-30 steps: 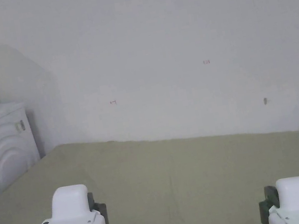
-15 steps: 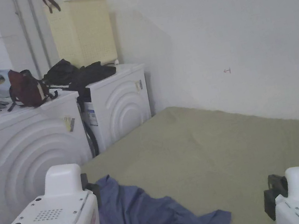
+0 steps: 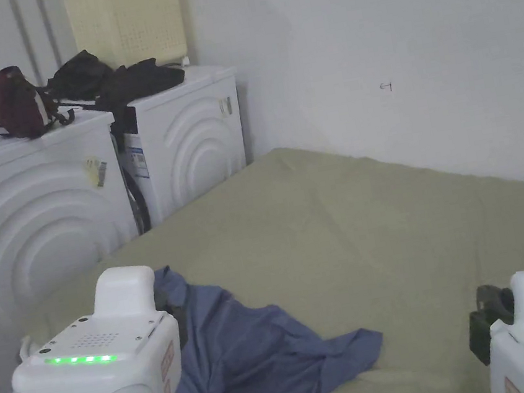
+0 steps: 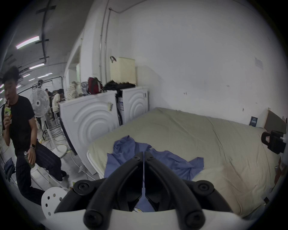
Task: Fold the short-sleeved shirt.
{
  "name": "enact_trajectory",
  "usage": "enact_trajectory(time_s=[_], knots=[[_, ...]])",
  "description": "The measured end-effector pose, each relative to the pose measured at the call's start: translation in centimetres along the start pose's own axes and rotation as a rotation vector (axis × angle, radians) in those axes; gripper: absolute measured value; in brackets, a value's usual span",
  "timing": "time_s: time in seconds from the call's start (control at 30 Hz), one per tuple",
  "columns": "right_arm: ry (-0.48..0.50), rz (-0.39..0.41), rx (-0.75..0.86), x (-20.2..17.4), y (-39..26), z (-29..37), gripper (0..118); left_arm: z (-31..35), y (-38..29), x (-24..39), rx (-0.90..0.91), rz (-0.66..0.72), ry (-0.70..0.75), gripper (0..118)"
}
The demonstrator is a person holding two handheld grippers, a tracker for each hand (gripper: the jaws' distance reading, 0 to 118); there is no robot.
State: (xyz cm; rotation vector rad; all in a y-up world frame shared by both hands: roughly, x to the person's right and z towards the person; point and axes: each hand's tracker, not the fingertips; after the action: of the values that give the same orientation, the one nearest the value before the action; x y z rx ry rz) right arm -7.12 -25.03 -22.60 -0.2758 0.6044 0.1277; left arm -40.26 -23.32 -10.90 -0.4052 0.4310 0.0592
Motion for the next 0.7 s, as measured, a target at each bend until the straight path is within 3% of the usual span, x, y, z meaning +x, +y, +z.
enact_trajectory(time_s=[0.57,0.6,0.63,0.67,0.7], knots=[[-0.002,0.027,-0.171,-1.2,-6.1,-1.0,0,-15.6,-7.3,2.0,-0.521,0.001,-0.13,5],[-0.002,0.026,-0.179,-1.2,-6.4,-1.2,0,-16.2,-7.3,2.0,-0.542,0.03,-0.143,23],[-0.005,0.027,-0.19,-1.2,-6.6,-1.4,0,-16.8,-7.4,2.0,-0.574,0.042,-0.142,77],[-0.006,0.029,-0.202,-1.2,-6.8,-1.6,0,-17.8,-7.3,2.0,-0.621,0.052,-0.169,117],[-0.006,0.029,-0.211,-1.1,-7.0,-1.7,0,-18.1,-6.5,1.2,-0.554,0.074,-0.169,117]])
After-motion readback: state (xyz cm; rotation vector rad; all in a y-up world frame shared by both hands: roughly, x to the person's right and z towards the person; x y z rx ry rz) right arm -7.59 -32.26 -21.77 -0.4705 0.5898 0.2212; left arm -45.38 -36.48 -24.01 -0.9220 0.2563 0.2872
